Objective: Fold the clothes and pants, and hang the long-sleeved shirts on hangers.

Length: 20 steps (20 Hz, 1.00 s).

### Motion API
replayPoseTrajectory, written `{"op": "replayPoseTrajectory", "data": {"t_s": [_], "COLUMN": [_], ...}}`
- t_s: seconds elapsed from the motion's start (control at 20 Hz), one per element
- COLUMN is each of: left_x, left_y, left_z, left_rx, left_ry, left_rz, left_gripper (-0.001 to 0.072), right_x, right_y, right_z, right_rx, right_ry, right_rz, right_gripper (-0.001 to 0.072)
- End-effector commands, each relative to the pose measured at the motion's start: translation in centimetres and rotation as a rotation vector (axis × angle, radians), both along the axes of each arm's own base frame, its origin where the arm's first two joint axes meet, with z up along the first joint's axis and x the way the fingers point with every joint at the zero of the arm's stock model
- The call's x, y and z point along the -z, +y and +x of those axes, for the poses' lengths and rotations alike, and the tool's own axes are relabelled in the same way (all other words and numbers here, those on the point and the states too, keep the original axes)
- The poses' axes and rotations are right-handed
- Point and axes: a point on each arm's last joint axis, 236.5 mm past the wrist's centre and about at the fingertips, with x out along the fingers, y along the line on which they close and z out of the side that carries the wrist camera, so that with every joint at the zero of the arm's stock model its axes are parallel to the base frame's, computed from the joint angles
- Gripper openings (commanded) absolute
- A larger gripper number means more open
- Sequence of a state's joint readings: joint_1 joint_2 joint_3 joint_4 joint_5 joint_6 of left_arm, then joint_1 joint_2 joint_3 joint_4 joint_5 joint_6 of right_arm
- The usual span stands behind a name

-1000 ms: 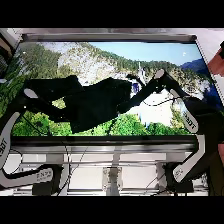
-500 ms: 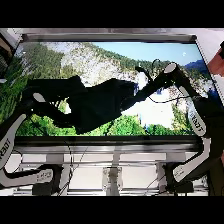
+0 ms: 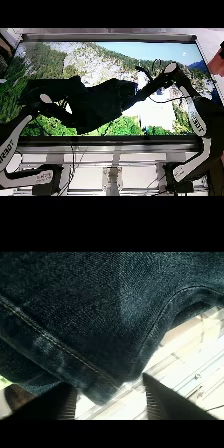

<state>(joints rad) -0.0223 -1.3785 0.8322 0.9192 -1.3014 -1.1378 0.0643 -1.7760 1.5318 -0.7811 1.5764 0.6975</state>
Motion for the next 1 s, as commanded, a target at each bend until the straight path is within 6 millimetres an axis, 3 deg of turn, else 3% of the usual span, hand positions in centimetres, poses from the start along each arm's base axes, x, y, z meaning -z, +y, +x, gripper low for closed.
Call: {"op": "replayPoseTrajectory", "data": {"t_s": [0.0, 0.05, 0.1, 0.2, 0.3, 0.4, 0.55, 0.75, 0.95], "left_x": [0.1, 0.2, 0.3, 0.2, -0.7, -3.2, -8.1, -12.3, -15.3], "left_y": [-0.4, -0.4, -0.5, -0.4, 1.2, 5.0, 13.7, 23.7, 29.9], "left_z": [0.3, 0.6, 0.9, 1.2, 2.2, 4.1, 6.7, 6.0, 5.3], "left_rx": [-0.004, -0.007, -0.014, -0.019, -0.045, -0.115, -0.334, -0.58, -0.745], "left_ry": [-0.016, -0.027, -0.041, -0.053, -0.095, -0.191, -0.343, -0.446, -0.496], "left_rz": [-0.001, 0.003, 0.005, 0.009, 0.03, 0.079, 0.196, 0.335, 0.409], "left_gripper": [0.0228, 0.0065, 0.0026, 0.0025, 0.0025, 0.0025, 0.0024, 0.0024, 0.0024], "right_x": [0.0, -0.1, -0.1, -0.3, -1.5, -3.4, -7.2, -11.4, -13.7], "right_y": [0.0, 0.0, 0.0, -0.1, -1.4, -4.6, -11.0, -17.4, -23.0], "right_z": [0.0, 0.0, 0.0, -0.3, -0.4, 0.3, 1.1, 1.1, 1.5], "right_rx": [0.001, 0.005, 0.011, 0.022, 0.05, 0.137, 0.325, 0.529, 0.749], "right_ry": [0.001, 0.006, 0.013, 0.033, 0.039, 0.0, -0.074, -0.158, -0.205], "right_rz": [0.001, 0.0, -0.002, -0.008, -0.026, -0.08, -0.162, -0.178, -0.194], "right_gripper": [0.0012, 0.0012, 0.0012, 0.0012, 0.0011, 0.0011, 0.0011, 0.0011, 0.0011]}}
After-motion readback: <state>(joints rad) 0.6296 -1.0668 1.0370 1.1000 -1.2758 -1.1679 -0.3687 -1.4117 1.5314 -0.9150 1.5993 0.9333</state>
